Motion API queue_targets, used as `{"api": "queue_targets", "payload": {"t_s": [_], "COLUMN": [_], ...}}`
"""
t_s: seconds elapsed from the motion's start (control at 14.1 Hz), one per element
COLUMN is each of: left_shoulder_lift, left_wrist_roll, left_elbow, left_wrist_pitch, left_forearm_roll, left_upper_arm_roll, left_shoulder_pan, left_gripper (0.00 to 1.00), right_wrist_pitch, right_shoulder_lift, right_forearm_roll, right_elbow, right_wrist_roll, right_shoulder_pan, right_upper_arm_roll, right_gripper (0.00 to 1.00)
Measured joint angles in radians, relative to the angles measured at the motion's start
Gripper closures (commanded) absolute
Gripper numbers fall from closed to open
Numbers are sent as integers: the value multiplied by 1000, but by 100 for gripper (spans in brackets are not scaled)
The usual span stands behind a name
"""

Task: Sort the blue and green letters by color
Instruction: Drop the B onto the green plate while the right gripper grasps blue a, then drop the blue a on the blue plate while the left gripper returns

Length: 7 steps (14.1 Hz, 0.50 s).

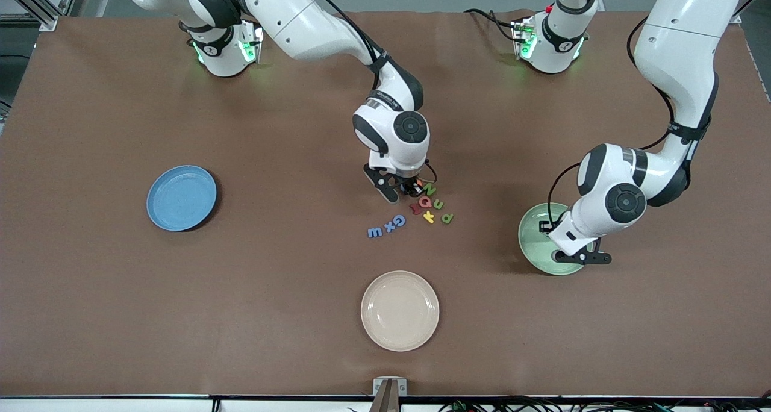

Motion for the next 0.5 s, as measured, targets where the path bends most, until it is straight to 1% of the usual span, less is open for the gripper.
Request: {"api": "queue_targets", "payload": {"t_s": [0.07,0.14,0.21,0.28,0.36,0.5], "left_shoulder_lift": [1,2,3,4,4,4], "left_wrist_roll": [0,0,1,5,8,22], "left_elbow": [0,0,0,0,0,0], "left_wrist_pitch": [0,0,0,0,0,1], "left_forearm_roll": [0,0,1,1,1,2], "left_upper_arm_roll": [0,0,0,0,-1,-1], "left_shoulder_pan": [0,0,0,0,0,0], "left_gripper": [66,61,57,46,43,42], "right_wrist_pitch": [-1,-13,-49,-100,-152,-244], "right_shoulder_lift": [0,0,-1,-3,-10,-42], "right_forearm_roll": [-8,-13,-16,-19,-20,-22], "right_elbow": [1,4,10,16,19,21], "right_wrist_roll": [-4,-21,-58,-106,-157,-267], "right_shoulder_pan": [-1,-5,-14,-26,-42,-82], "right_upper_arm_roll": [-2,-8,-12,-15,-18,-21], "right_gripper": [97,97,99,99,100,100]}}
